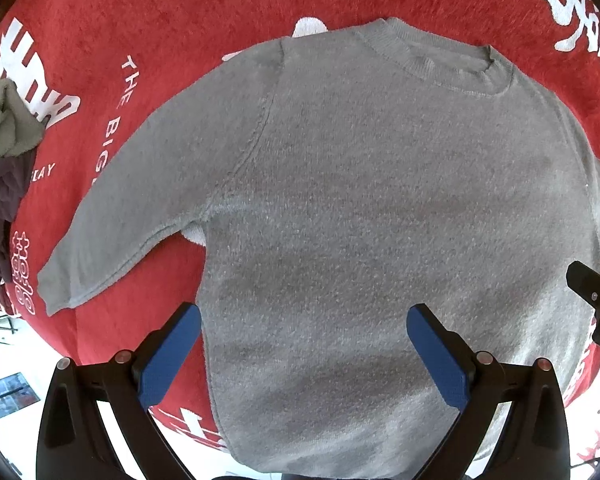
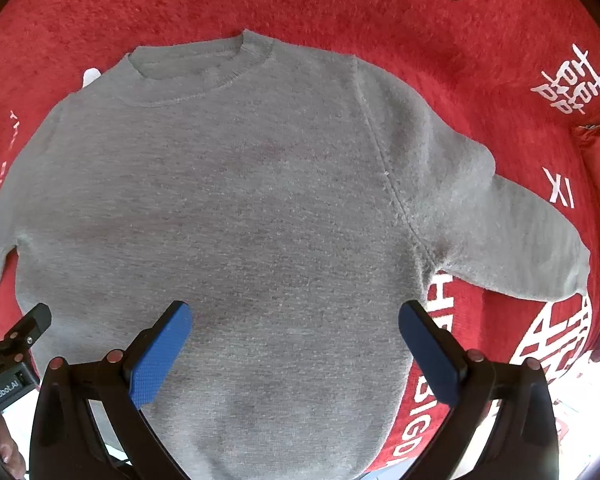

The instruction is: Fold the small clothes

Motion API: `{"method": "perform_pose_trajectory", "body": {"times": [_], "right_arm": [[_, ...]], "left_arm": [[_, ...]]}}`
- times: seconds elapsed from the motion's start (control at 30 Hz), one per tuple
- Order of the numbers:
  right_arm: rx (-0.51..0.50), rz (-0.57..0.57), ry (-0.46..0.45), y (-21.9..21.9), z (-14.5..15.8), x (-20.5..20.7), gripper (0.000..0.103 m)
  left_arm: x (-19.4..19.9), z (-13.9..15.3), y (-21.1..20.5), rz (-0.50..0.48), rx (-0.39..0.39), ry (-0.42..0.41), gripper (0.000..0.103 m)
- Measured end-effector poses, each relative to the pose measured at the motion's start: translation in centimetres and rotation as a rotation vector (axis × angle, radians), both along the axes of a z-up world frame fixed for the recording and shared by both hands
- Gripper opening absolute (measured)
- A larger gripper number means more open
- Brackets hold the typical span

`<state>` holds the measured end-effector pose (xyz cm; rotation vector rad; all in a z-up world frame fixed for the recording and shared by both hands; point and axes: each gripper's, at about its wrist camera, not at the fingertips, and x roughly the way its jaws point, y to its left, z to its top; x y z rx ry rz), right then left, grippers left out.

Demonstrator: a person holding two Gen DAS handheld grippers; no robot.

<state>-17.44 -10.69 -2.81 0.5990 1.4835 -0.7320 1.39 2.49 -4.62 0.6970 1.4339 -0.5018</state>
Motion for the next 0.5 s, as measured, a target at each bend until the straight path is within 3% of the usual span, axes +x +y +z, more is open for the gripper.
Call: {"method": "perform_pose_trajectory", "body": {"times": [0.5], "right_arm": [[-0.017, 0.014, 0.011, 1.6, 1.6, 1.0, 0.103]], "left_arm": [[0.5, 0.0, 0.8, 0.020, -0.029, 0.007, 0.103]]}}
